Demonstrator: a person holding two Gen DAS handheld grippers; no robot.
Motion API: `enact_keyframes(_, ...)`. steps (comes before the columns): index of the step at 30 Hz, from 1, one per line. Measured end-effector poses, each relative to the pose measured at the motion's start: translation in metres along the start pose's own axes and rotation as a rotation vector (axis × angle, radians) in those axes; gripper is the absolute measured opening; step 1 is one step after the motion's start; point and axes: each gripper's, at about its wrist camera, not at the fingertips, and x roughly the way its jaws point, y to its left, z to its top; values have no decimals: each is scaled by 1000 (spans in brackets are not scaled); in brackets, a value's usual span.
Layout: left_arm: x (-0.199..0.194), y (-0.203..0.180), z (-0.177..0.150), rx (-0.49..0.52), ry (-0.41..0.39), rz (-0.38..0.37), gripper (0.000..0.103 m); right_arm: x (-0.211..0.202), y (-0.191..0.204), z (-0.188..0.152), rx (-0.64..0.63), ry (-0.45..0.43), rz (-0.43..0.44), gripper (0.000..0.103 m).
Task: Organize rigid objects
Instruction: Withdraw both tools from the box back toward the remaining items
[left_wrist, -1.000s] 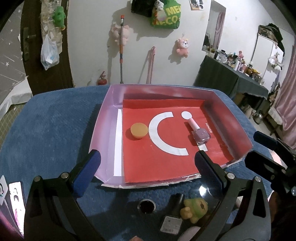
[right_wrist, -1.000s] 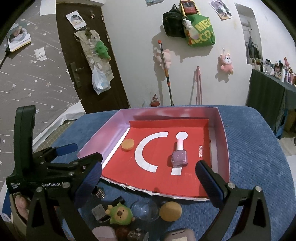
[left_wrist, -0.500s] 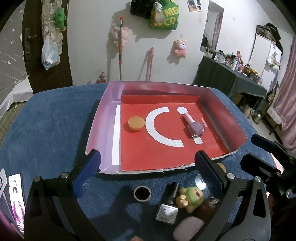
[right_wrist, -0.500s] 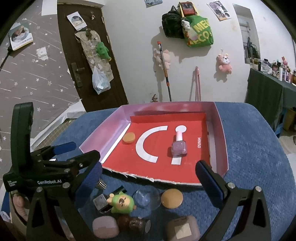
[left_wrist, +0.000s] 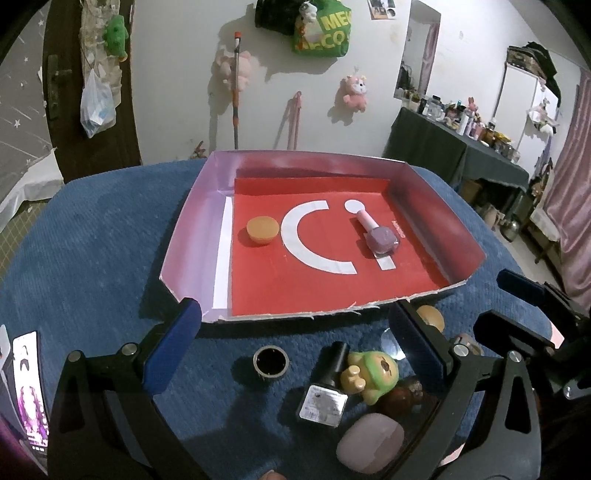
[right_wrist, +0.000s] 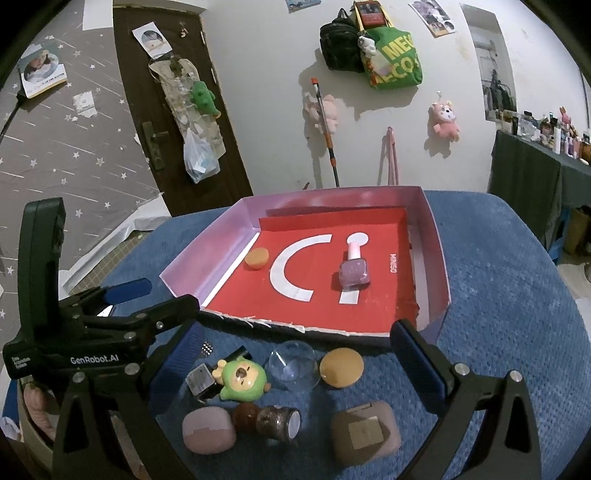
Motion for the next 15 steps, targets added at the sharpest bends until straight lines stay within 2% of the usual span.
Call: enact_keyframes(15, -1, -5, -21, 6, 30, -7, 103, -7, -3, -22, 17, 22, -3, 103)
